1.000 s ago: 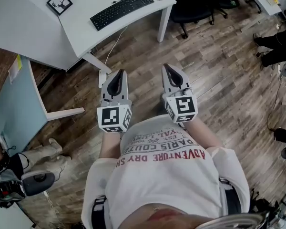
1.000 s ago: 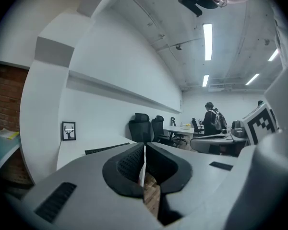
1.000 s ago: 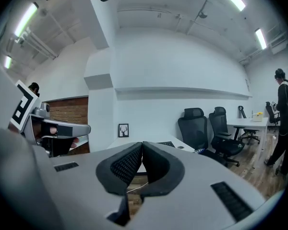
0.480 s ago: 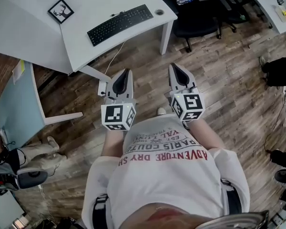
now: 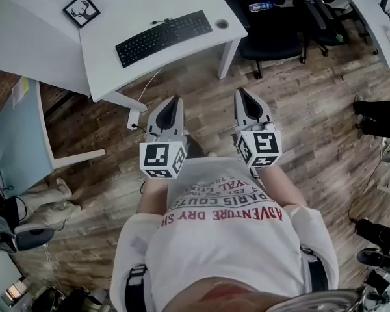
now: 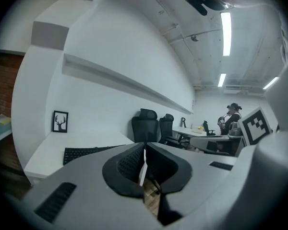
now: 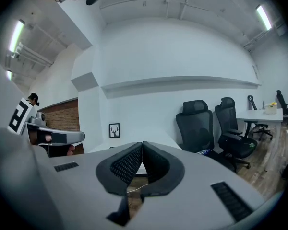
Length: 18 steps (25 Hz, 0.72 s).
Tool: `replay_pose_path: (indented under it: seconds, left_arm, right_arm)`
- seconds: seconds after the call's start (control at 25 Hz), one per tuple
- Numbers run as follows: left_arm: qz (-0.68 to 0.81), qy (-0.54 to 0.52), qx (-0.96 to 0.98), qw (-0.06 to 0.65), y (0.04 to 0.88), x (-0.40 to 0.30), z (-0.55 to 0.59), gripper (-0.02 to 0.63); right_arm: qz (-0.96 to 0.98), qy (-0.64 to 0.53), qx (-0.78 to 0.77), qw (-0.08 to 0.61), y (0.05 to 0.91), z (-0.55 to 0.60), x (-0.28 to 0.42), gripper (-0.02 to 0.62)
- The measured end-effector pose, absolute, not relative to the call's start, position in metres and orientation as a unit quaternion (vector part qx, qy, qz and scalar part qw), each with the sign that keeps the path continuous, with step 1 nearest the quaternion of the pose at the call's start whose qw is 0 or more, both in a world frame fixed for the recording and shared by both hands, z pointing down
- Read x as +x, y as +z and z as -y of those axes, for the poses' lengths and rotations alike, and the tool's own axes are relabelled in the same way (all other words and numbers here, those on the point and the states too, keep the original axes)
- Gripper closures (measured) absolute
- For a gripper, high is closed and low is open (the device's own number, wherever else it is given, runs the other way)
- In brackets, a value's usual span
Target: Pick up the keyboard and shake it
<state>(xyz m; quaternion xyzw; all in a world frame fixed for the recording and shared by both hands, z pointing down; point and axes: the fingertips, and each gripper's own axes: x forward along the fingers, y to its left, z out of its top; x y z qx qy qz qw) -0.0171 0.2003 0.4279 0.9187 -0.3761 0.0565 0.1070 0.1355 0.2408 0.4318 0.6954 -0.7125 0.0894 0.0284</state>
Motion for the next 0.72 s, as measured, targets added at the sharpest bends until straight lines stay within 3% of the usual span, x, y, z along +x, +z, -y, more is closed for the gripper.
replay_pose_path:
  seconds: [0.72]
  left_arm:
    - [0.365,0.052,0.920,0.129,0.434,-0.050,0.068,0.575]
  right_arm:
    - [0.744,0.109,0.653,0.086,0.455,0.018,0.079,0.571]
